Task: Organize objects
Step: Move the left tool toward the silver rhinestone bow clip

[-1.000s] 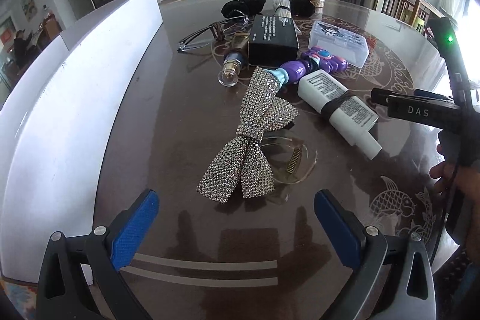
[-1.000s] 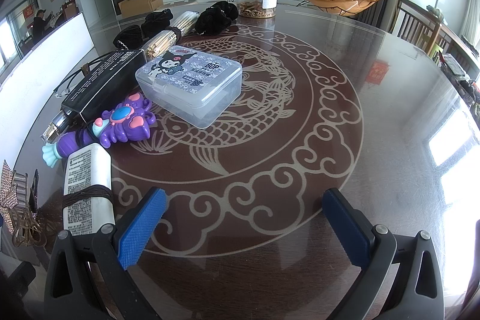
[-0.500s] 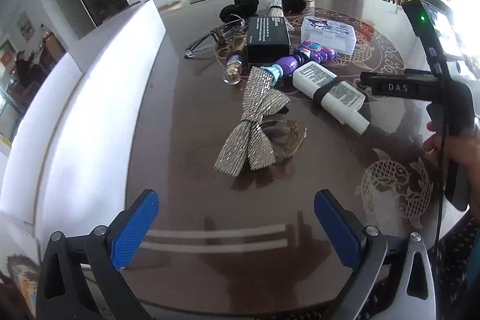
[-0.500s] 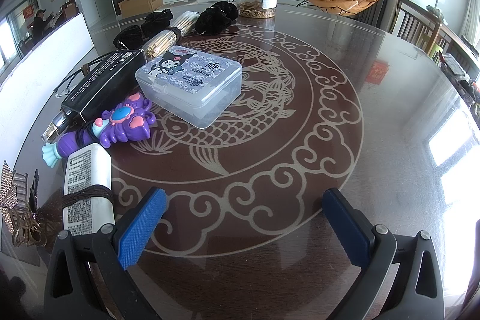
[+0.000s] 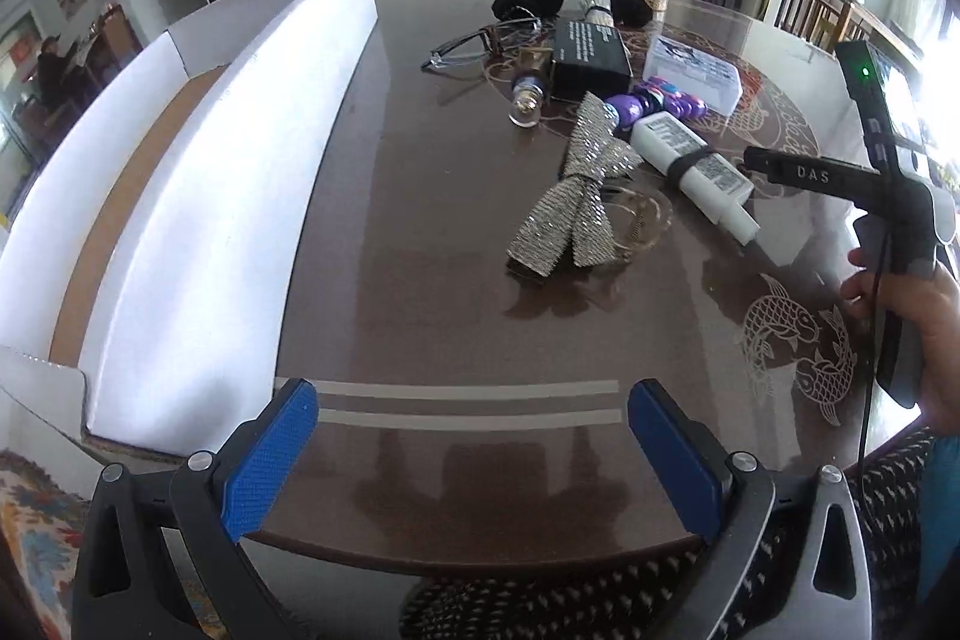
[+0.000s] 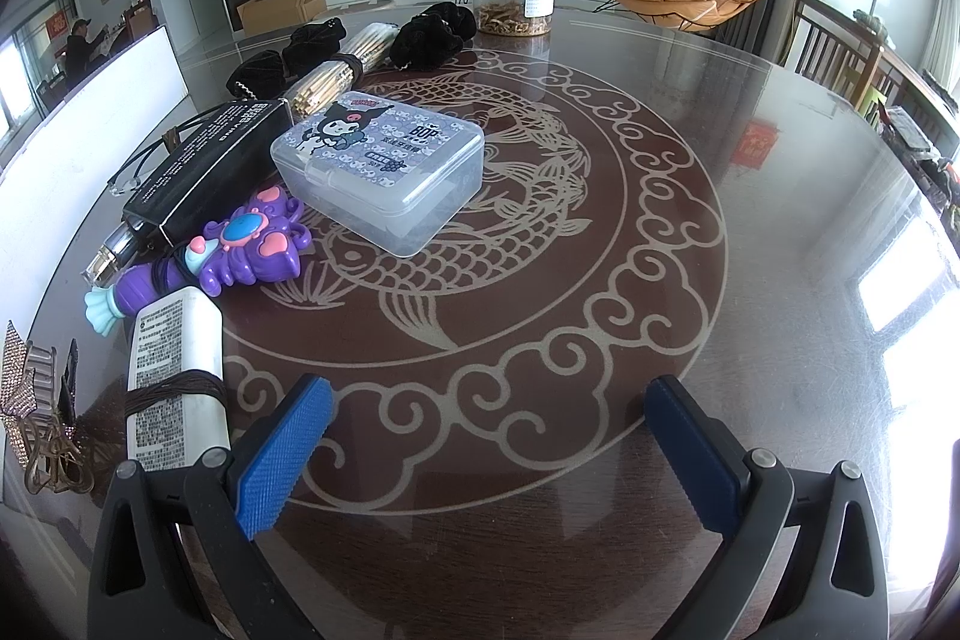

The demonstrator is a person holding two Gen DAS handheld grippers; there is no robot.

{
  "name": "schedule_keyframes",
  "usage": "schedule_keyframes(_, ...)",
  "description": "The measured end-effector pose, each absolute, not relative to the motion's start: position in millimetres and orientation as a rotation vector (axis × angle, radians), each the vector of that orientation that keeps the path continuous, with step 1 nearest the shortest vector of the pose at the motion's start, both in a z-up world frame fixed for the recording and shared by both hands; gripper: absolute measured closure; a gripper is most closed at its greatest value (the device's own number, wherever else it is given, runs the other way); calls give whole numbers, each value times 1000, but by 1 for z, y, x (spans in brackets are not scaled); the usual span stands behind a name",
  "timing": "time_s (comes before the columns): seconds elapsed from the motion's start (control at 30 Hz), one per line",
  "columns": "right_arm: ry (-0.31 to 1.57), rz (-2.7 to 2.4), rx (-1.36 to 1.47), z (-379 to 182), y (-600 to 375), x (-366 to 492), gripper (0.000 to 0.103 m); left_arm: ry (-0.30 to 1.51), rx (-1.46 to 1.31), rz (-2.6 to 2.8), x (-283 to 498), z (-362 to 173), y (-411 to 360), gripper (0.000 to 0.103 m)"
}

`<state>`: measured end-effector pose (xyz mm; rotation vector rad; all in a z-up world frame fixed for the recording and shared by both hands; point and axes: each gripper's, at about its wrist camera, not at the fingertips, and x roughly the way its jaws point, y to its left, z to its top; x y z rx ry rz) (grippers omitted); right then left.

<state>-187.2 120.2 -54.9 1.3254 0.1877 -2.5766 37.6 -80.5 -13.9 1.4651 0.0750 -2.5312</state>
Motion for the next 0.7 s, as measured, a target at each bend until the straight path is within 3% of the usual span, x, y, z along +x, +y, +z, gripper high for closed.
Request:
schedule_keyframes(0.5,190,-2577,1325,-55,121,-187,0,-36,1638,-2722,4,-23,-65,0)
schedule_keyframes(0.7,191,-2578,1325,-55,121,-187,0,45,1576,-2747,23,-19,-76,0)
